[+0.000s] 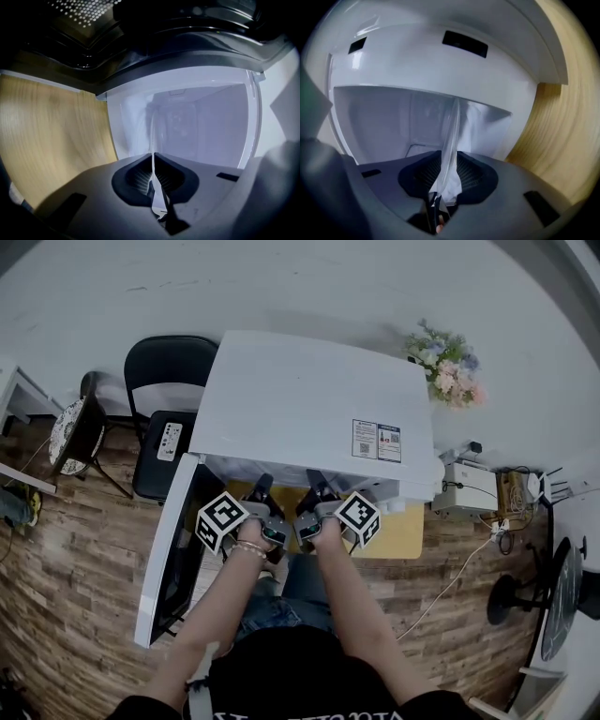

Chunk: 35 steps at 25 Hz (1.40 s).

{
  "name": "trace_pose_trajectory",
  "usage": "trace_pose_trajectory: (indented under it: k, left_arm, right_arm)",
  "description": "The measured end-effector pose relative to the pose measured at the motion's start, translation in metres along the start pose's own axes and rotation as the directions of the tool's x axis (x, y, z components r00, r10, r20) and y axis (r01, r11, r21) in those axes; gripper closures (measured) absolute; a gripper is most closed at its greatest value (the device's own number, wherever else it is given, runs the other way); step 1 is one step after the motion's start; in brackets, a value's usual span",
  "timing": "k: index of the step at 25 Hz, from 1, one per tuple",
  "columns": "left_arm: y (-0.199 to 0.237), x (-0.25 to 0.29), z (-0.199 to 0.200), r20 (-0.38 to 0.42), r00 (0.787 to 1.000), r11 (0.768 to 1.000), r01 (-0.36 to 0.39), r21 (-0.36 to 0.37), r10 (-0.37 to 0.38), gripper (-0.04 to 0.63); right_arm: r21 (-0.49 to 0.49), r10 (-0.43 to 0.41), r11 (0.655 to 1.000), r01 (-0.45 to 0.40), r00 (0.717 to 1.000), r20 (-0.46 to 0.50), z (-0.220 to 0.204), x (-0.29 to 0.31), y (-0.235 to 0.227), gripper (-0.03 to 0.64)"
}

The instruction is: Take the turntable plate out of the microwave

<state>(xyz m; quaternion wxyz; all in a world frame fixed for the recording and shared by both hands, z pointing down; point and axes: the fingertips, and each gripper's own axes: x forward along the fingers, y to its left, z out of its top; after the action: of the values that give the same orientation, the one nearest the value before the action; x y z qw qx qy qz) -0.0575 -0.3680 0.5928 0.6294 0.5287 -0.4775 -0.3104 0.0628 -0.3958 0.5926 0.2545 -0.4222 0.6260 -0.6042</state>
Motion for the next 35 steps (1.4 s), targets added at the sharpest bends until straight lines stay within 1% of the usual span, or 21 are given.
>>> trace_pose_trajectory:
  k: [4,8,12,13,15,16,19,24,30,35]
  left_arm:
    - [-0.002,0.001,-0.002,-0.004,1.0,1.0,0.011,-0.001,-0.011,0.572]
    - [-0.004,0.001,-0.001,-0.021,0.999,0.999,0.029,0.014,-0.029,0.571]
    - [-0.009,0.005,-0.002,-0.056,0.996,0.997,0.069,0.038,-0.067,0.569]
    - [-0.01,0.006,-0.003,-0.063,0.995,0.996,0.082,0.037,-0.08,0.557]
    - [-0.014,0.009,-0.003,-0.078,0.991,0.993,0.11,0.031,-0.107,0.487]
    - [-0.015,0.01,-0.003,-0.084,0.99,0.992,0.119,0.03,-0.116,0.483]
    - [-0.013,0.014,-0.004,-0.09,0.989,0.992,0.121,0.035,-0.118,0.483]
    - [-0.014,0.016,-0.005,-0.089,0.985,0.989,0.149,0.015,-0.148,0.483]
    - [-0.006,0.017,-0.006,-0.084,0.984,0.988,0.157,0.002,-0.156,0.484]
    - [-0.007,0.017,-0.007,-0.086,0.979,0.983,0.185,0.001,-0.184,0.485]
  right_arm:
    - [0.06,0.008,0.998,-0.009,1.0,0.015,0.003,0.006,-0.001,0.552]
    - [0.108,0.062,0.992,-0.065,0.997,0.038,0.003,0.005,0.0,0.561]
    - [0.142,0.1,0.984,-0.108,0.993,0.062,0.003,0.001,0.0,0.566]
    - [0.141,0.11,0.983,-0.118,0.992,0.062,0.003,0.0,0.001,0.566]
    - [0.134,0.13,0.981,-0.137,0.99,0.056,0.003,-0.001,0.002,0.566]
    - [0.132,0.142,0.98,-0.148,0.988,0.054,0.002,-0.001,0.002,0.566]
    - [0.128,0.163,0.977,-0.169,0.985,0.052,0.001,-0.003,0.002,0.566]
    - [0.129,0.203,0.969,-0.209,0.978,0.054,-0.001,-0.01,0.003,0.561]
    - [0.115,0.244,0.962,-0.246,0.969,0.034,-0.008,-0.025,-0.001,0.56]
    - [0.102,0.31,0.945,-0.31,0.951,0.009,-0.016,-0.04,0.006,0.56]
